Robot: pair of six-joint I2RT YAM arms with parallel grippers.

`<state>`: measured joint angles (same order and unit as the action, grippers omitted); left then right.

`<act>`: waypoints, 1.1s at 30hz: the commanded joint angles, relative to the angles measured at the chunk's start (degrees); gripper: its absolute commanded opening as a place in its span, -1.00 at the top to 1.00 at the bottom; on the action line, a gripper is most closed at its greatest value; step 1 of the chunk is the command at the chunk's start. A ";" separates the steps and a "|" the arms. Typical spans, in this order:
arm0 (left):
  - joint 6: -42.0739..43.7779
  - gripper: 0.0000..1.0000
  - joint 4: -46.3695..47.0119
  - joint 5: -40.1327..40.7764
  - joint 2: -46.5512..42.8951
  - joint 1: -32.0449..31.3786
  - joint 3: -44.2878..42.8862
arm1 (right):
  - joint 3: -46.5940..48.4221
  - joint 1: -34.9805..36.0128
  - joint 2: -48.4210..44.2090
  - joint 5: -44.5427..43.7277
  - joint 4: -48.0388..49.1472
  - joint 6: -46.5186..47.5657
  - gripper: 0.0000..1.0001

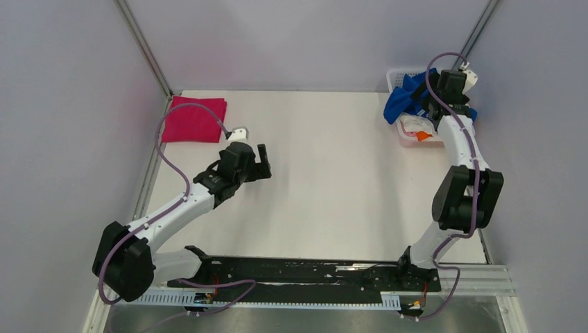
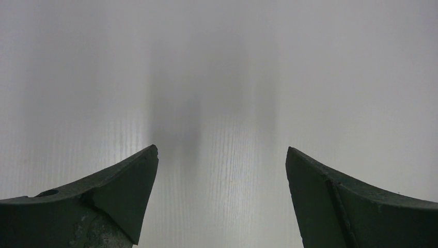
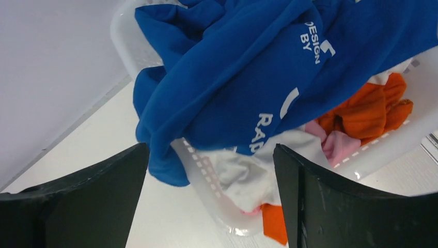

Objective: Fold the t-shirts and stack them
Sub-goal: Grab crumpled tshirt from bin with the right arm

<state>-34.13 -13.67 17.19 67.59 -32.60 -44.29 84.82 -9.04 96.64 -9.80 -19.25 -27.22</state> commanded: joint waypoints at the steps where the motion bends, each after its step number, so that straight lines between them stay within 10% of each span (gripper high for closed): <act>1: 0.70 -1.00 2.99 2.10 2.17 -0.09 -3.34 | 11.44 -0.51 9.13 -0.44 -5.41 1.99 -0.78; 7: 0.12 -1.00 2.90 0.97 6.59 0.01 -5.54 | 22.89 -0.81 20.88 -1.26 -6.16 1.84 -0.64; 11: -0.08 -1.00 1.66 0.72 8.17 0.04 -7.14 | 28.13 -0.72 23.17 -0.18 -6.56 1.49 0.53; 14: 0.03 -1.00 1.82 0.64 7.92 0.04 -7.25 | 29.87 -0.72 20.39 -1.55 -4.39 2.79 0.85; 33: -1.57 -1.00 -5.14 10.67 -3.89 0.07 -4.48 | 38.60 7.18 3.70 48.03 15.63 8.13 1.00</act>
<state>-34.28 -14.66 21.19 66.92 -32.60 -49.01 119.24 -7.31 102.41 22.55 -8.67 -19.38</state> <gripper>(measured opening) 0.998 0.091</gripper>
